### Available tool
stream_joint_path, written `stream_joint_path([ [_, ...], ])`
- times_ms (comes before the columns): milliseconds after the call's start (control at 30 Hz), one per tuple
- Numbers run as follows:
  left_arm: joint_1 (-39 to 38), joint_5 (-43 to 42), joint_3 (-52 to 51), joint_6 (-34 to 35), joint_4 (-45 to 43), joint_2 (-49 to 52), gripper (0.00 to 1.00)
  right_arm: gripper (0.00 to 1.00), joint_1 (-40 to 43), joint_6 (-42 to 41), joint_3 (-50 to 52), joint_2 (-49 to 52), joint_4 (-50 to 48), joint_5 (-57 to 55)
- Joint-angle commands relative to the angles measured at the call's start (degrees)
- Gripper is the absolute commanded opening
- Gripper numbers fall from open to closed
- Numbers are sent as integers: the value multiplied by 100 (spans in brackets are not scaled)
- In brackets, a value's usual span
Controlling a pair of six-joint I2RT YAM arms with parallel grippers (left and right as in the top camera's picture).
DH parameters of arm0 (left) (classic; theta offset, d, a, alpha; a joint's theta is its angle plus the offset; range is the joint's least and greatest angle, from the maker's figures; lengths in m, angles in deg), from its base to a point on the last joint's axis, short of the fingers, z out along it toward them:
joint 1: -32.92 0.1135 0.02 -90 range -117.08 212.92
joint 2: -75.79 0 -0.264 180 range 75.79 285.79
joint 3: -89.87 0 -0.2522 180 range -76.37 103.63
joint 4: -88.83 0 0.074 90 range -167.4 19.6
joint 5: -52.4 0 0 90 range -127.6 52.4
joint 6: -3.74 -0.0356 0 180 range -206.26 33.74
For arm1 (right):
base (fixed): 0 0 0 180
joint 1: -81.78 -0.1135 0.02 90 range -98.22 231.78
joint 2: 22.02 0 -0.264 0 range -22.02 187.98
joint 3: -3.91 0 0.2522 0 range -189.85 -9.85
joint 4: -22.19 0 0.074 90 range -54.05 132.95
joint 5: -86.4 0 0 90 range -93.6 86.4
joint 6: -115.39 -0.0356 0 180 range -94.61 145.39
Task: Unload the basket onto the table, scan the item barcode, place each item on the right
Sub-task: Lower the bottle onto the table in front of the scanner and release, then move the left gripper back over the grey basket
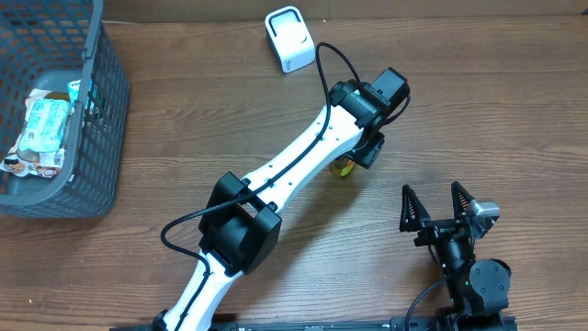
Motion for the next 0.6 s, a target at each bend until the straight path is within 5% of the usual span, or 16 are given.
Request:
stream_joint_path([
  [0, -48, -35, 2, 68, -7, 35, 82, 100, 15, -22, 59, -31, -33, -35],
  [133, -48, -74, 2, 72, -9, 35, 100, 100, 15, -22, 59, -31, -35, -35],
  [567, -33, -149, 66, 68, -2, -131, 100, 100, 15, -22, 59, -31, -35, -35],
])
